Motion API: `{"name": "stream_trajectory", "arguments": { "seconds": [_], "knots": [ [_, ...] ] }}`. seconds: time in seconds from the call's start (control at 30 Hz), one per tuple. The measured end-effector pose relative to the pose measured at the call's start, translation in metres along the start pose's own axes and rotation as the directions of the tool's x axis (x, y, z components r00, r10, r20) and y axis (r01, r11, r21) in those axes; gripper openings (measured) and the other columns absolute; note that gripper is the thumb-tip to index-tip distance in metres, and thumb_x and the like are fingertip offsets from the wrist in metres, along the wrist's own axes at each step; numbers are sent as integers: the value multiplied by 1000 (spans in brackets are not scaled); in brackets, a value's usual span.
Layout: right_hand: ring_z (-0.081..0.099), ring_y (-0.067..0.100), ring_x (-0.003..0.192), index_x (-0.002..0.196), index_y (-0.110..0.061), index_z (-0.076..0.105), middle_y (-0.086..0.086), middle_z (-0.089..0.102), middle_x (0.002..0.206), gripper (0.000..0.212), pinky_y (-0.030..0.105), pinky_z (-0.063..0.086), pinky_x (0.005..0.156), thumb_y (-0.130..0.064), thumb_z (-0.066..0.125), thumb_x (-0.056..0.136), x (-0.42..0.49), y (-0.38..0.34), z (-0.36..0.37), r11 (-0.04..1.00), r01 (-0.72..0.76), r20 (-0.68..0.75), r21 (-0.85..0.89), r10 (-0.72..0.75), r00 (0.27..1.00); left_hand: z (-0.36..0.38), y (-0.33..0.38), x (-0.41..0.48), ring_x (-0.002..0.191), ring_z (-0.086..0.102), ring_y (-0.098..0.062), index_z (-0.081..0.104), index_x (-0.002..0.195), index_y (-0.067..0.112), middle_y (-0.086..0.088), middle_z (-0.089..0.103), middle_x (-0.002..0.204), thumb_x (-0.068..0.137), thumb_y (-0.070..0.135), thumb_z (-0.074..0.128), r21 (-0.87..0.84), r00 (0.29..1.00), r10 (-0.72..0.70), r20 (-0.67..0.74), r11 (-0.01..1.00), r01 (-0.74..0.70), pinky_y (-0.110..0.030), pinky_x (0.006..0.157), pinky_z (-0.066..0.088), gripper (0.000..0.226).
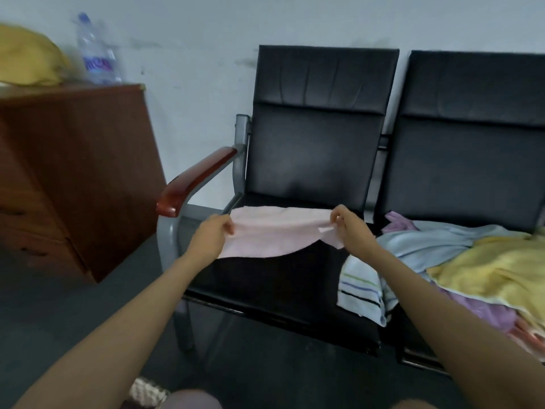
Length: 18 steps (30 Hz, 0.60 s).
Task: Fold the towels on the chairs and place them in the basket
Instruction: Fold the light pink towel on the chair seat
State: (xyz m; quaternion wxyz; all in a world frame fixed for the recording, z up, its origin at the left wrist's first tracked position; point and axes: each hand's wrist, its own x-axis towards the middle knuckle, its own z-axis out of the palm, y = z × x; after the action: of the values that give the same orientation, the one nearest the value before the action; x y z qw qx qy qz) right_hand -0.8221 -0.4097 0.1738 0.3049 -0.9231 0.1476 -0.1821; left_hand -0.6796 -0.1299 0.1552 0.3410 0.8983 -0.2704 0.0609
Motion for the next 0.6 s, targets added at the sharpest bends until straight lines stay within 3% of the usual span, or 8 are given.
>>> {"name": "stream_trajectory", "arguments": {
  "seconds": [0.1, 0.2, 0.27, 0.33, 0.47, 0.6],
  "knots": [
    [47, 14, 74, 77, -27, 50, 5, 50, 95, 34, 14, 34, 59, -4, 33, 94, -5, -32, -38, 998, 14, -145, 65, -5, 989, -24, 37, -4, 99, 55, -25, 63, 83, 16, -8, 57, 103, 89, -9, 35, -89, 994, 12, -110, 996, -22, -26, 88, 37, 37],
    [50, 17, 91, 83, -22, 54, 6, 54, 105, 32, 21, 33, 74, -1, 32, 94, -21, -66, -77, 989, 53, -260, 136, -16, 966, -53, 75, -17, 109, 53, -24, 63, 90, 13, -6, 57, 113, 93, -4, 33, -194, 975, 4, -220, 980, -47, -28, 97, 35, 34],
    [49, 15, 91, 87, -16, 56, 7, 56, 106, 29, 24, 34, 79, -1, 32, 94, -37, -87, -102, 983, 99, -323, 152, -46, 945, -76, 100, -30, 112, 51, -22, 61, 92, 14, 0, 53, 115, 96, 2, 31, -261, 966, -20, -257, 964, -49, -30, 98, 36, 32],
    [49, 13, 85, 89, -12, 57, 6, 56, 104, 28, 24, 36, 76, -3, 31, 95, -55, -107, -126, 975, 148, -376, 168, -75, 924, -98, 123, -43, 110, 50, -19, 61, 94, 12, 0, 51, 120, 97, 4, 30, -294, 956, 2, -293, 951, -92, -28, 94, 38, 31],
    [44, 8, 65, 86, -10, 57, -2, 54, 86, 29, 12, 34, 52, -5, 30, 95, -83, -139, -166, 961, 213, -442, 177, -116, 890, -133, 156, -63, 103, 48, -13, 62, 98, 8, -3, 54, 114, 97, 3, 32, -301, 922, 46, -385, 938, -172, -20, 88, 34, 30],
    [43, 11, 62, 86, -11, 58, -3, 53, 78, 30, 21, 34, 53, -6, 30, 95, -96, -147, -183, 968, 186, -408, 170, -102, 907, -147, 166, -72, 99, 49, -11, 63, 95, 9, -2, 57, 109, 95, 1, 33, -252, 891, 116, -440, 936, -246, -17, 87, 33, 31]
  ]
}}
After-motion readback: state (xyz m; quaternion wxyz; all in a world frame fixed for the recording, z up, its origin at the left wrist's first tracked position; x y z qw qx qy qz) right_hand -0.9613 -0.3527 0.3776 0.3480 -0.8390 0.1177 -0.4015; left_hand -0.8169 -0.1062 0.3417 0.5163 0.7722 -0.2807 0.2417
